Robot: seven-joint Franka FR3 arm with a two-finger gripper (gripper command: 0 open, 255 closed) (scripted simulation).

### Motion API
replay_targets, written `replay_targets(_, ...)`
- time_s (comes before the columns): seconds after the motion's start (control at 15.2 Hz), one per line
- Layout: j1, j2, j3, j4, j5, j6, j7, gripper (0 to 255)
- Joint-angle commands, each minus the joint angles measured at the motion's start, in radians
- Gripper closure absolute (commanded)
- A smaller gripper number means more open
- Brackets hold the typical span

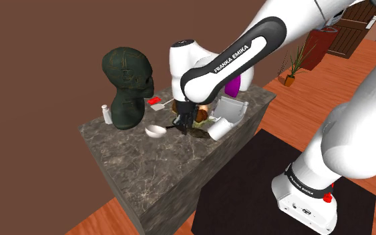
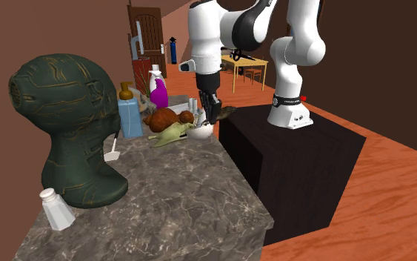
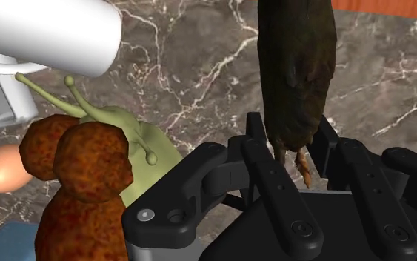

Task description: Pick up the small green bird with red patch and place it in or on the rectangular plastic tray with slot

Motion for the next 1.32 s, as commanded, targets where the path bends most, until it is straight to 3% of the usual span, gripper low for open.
replay_targets(0.0, 0.0, -0.021, 0.0, 0.008, 0.007, -0.028, -0.006, 255)
replay_targets(0.13, 0.0, -0.035, 0.0, 0.013, 0.011, -0.047, -0.009, 255)
replay_targets(0.73, -0.119, -0.103, -0.132, -0.065, -0.015, -0.033, -0.241, 255)
replay_targets(1.25, -0.229, -0.093, -0.254, -0.052, -0.058, -0.029, -0.442, 255)
